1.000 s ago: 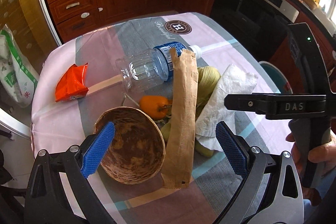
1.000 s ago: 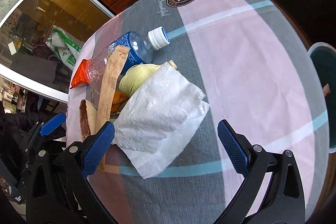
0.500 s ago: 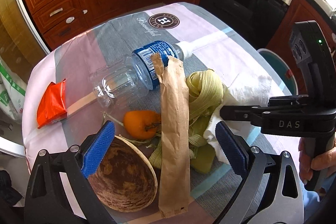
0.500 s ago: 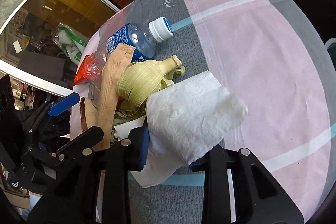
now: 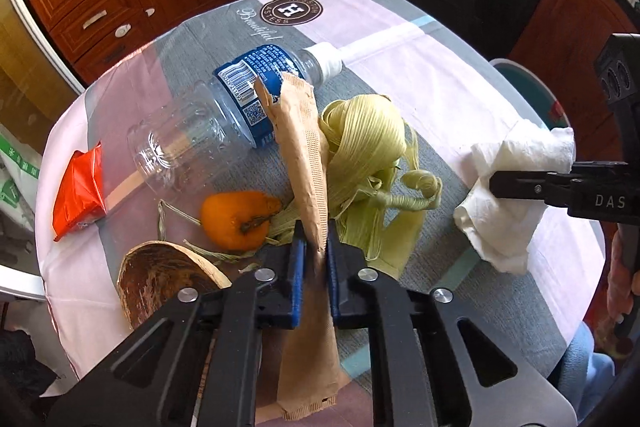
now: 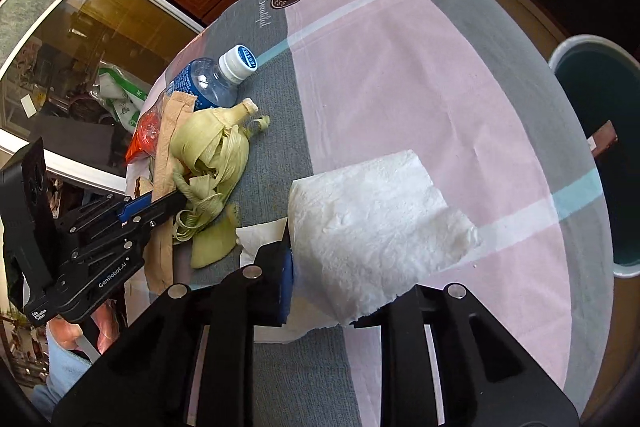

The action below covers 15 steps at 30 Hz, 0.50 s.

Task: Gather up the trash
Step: 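Grasp the brown paper bag with the left tool while the right tool grasps the white tissue, then carry the paper bag and tissue over the teal bin and open both tools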

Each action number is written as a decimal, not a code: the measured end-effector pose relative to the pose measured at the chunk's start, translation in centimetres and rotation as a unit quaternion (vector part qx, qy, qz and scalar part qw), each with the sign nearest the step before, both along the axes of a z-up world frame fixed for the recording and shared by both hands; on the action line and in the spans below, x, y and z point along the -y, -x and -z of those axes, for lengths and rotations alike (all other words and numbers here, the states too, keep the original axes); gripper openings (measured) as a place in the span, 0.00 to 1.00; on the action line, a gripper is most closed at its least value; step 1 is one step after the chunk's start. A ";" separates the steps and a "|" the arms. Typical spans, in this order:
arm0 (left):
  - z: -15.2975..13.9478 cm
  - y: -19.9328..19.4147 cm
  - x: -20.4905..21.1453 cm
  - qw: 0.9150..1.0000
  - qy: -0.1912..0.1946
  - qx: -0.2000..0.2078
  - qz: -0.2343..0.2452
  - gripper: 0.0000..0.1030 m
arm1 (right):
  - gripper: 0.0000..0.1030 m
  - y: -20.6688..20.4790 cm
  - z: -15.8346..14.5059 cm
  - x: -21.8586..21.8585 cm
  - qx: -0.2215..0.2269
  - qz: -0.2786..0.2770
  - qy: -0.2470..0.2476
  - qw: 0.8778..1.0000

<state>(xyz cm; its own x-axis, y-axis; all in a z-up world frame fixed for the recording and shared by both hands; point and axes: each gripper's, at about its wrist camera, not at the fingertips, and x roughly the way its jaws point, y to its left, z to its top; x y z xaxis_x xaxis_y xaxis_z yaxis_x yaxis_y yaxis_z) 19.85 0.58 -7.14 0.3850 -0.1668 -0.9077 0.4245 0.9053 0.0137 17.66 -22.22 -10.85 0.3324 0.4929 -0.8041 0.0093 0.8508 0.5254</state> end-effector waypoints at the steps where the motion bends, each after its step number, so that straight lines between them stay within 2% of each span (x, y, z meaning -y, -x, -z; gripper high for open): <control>1: -0.2 0.4 -0.1 1.000 0.001 0.002 -0.002 0.06 | 0.18 0.3 0.0 0.3 0.000 0.002 0.000 1.000; 8: -2.6 3.2 0.2 1.000 0.022 0.013 -0.009 0.06 | 0.15 2.0 -0.6 2.7 0.012 0.019 -0.003 1.000; 15: -4.8 5.0 3.6 0.999 0.027 0.030 0.025 0.06 | 0.15 3.2 -2.4 4.9 0.038 0.036 -0.016 0.999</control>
